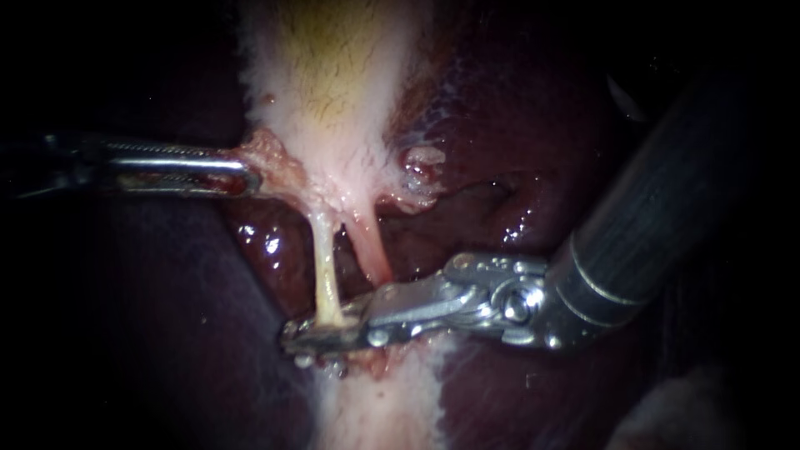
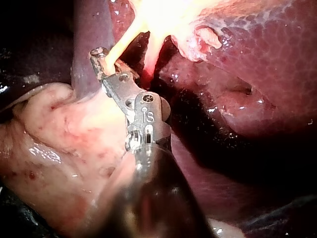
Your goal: Going back second clip left tube
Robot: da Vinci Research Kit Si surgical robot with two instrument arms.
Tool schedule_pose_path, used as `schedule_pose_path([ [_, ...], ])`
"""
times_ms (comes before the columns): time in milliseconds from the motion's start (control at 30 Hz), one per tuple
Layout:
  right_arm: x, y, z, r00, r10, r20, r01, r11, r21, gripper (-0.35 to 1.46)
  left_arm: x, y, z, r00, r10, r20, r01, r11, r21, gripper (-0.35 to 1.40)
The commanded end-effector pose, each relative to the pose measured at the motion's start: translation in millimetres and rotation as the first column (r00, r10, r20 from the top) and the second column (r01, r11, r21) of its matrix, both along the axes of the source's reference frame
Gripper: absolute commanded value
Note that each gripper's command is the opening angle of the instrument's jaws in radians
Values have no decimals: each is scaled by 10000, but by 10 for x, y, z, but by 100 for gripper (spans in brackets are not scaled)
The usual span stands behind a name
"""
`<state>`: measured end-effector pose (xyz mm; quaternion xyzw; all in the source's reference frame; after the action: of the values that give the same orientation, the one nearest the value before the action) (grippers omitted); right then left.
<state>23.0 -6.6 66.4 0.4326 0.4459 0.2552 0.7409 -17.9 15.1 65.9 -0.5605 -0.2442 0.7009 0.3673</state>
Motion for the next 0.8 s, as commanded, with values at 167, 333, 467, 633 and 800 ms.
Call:
schedule_pose_path([
  [167,0,-1,0,9996,262,-127,-256,9986,464,-13,0,0,0,10000,2,3,-2,10000,0,-35],
  [333,8,-2,2,9972,563,-496,-531,9966,624,43,1,0,0,10000,5,4,-5,10000,0,-35],
  [467,13,-5,7,9957,775,-498,-744,9953,622,48,1,0,1,10000,8,6,-8,10000,-1,-35],
  [633,16,-7,23,9923,1120,-525,-1130,9934,-172,50,1,0,1,10000,6,3,-6,10000,-5,-35],
  [800,13,-1,37,9869,1509,-576,-1572,9792,-1281,50,1,0,1,10000,5,2,-5,10000,-7,-35],
])
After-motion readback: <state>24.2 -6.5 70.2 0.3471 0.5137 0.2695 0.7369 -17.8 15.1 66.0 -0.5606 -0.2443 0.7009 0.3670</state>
